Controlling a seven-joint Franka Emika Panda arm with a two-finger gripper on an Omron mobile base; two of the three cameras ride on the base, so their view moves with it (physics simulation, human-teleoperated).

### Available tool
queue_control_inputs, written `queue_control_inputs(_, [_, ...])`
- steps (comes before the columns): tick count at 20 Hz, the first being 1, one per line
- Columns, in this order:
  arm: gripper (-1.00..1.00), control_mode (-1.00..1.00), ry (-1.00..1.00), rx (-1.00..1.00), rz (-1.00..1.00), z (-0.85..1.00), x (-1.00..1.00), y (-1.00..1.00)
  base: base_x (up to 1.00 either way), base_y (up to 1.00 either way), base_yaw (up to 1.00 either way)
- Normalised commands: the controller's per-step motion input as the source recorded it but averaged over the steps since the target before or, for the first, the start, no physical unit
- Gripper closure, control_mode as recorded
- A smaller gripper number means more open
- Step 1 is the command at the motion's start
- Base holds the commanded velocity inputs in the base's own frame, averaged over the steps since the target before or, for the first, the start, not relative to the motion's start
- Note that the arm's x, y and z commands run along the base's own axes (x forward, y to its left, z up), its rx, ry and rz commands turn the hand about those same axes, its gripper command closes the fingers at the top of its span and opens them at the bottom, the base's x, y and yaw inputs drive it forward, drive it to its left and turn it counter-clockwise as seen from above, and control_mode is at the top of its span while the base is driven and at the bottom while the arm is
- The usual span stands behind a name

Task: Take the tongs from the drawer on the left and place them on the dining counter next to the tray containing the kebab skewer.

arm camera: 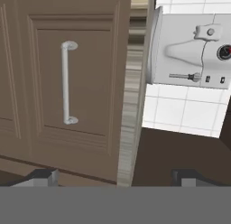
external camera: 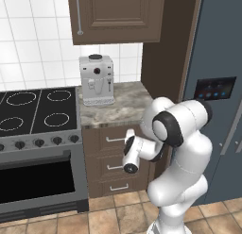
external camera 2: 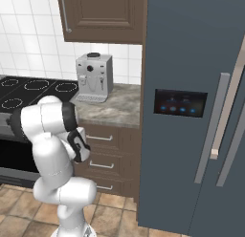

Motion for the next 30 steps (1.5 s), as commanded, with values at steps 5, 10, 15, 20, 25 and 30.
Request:
queue_control_inputs(5, [-1.00,-1.00,0.00,0.00,0.00,-0.46,0.42,0.00,0.00,0.00,0.00])
queue_control_inputs(10, [-1.00,-1.00,-0.01,0.00,0.00,-0.62,0.43,0.00,0.00,0.00,0.00])
queue_control_inputs(15, [-1.00,-1.00,-0.05,0.00,0.00,-0.36,0.73,0.00,0.00,0.00,0.00])
queue_control_inputs(20, [-1.00,-1.00,-0.03,0.00,0.00,-0.31,0.73,0.00,0.00,0.00,0.00])
queue_control_inputs(25, [-1.00,-1.00,-0.04,0.00,0.00,-0.32,0.82,0.00,0.00,0.00,0.00])
queue_control_inputs(30, [-1.00,-1.00,-0.06,0.00,0.00,-0.31,0.79,0.00,0.00,0.00,0.00])
